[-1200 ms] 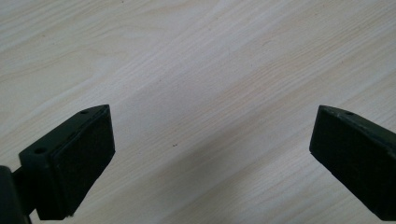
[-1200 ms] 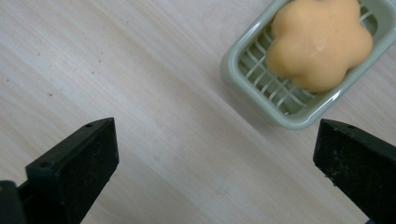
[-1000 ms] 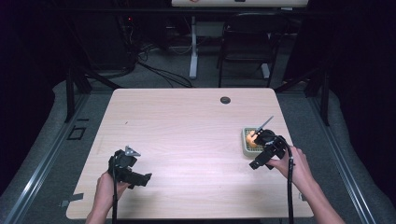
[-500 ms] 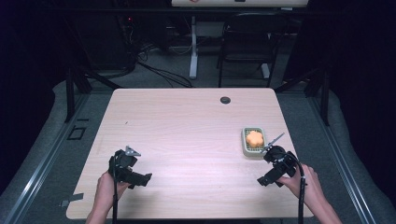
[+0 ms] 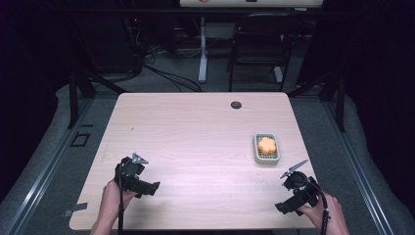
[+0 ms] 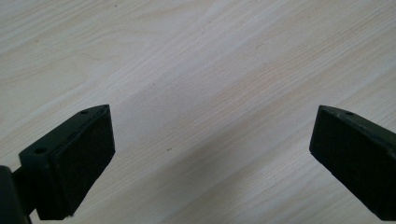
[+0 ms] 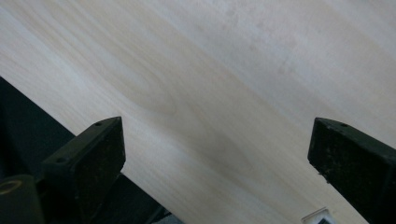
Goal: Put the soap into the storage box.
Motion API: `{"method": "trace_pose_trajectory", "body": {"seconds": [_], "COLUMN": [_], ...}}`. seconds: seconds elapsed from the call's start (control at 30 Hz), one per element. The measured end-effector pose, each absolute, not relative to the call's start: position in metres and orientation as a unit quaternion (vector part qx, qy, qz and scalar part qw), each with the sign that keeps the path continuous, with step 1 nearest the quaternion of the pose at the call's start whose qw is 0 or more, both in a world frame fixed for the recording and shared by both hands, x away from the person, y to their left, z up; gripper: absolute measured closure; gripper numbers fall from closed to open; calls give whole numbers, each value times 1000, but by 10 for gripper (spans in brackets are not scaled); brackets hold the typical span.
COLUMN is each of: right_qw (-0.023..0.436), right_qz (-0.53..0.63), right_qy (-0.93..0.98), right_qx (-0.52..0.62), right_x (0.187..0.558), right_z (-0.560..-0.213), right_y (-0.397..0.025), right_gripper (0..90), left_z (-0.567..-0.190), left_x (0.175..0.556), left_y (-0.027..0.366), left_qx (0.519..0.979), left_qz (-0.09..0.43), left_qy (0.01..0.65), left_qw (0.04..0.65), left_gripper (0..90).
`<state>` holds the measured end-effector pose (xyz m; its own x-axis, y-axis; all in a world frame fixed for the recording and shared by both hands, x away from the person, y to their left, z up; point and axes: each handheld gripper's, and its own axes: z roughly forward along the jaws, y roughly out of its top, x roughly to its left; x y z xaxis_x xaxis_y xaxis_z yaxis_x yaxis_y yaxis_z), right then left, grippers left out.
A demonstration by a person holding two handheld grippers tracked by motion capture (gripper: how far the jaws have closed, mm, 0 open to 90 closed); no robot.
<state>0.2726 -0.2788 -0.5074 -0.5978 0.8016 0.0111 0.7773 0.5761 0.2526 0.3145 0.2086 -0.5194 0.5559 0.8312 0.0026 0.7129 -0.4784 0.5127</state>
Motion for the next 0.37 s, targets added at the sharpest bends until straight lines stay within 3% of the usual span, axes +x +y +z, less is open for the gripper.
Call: {"method": "trace_pose_trajectory", "body": {"seconds": [0.37], "right_qw": [34], "right_qz": [110], "right_qy": [885], "right_qx": [451], "right_x": [273], "right_z": [-518], "right_y": [-282], "right_gripper": [100], "left_z": [-520], "left_x": [316], "left_y": [206], "left_qx": [852], "left_qz": [125], "left_qy": [452], "left_qw": [234], "left_gripper": [0]}}
